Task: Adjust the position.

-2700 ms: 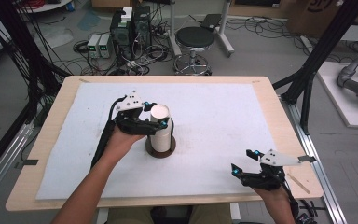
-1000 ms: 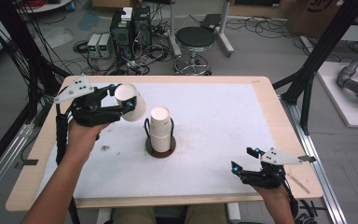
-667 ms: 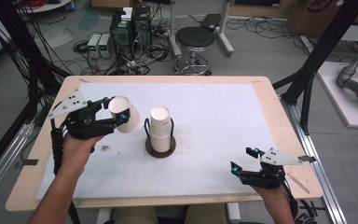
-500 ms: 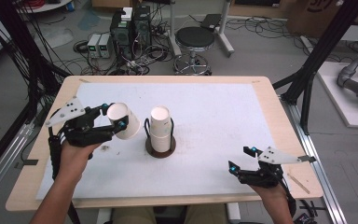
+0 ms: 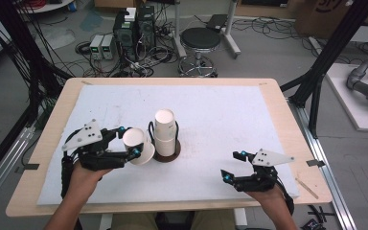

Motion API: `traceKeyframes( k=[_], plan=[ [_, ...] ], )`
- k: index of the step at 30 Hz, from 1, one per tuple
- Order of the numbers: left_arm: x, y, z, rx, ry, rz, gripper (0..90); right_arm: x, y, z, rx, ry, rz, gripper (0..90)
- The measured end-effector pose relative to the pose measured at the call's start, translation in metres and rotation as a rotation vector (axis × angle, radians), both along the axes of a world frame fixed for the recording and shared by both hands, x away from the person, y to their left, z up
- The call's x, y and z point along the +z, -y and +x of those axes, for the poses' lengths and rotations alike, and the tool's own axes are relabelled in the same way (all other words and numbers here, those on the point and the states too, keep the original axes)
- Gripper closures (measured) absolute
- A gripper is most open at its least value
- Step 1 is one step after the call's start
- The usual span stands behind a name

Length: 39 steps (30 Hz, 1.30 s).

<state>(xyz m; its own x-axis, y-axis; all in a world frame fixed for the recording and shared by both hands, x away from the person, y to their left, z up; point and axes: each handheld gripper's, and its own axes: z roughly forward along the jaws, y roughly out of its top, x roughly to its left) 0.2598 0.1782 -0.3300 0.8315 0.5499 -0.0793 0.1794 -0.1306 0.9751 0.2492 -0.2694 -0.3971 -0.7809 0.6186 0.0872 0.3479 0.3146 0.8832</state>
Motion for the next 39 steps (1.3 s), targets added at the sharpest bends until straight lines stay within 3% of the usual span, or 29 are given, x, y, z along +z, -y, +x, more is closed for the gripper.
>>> traceKeyframes(
  k=[7,12,23,39],
  plan=[
    [-0.005,0.018,-0.004,-0.066,-0.014,0.014,36.6,0.004,-0.012,-0.001,0.075,-0.001,0.004,20.3],
    [-0.008,0.032,-0.007,-0.116,-0.019,0.024,36.6,0.009,-0.030,0.003,0.156,0.006,0.035,20.3],
    [-0.016,0.065,-0.003,-0.224,-0.026,0.036,36.6,0.013,-0.056,0.006,0.262,0.010,0.034,20.3],
    [-0.020,0.085,-0.001,-0.299,-0.039,0.028,36.8,0.013,-0.091,0.012,0.390,0.000,0.037,20.3]
  ],
)
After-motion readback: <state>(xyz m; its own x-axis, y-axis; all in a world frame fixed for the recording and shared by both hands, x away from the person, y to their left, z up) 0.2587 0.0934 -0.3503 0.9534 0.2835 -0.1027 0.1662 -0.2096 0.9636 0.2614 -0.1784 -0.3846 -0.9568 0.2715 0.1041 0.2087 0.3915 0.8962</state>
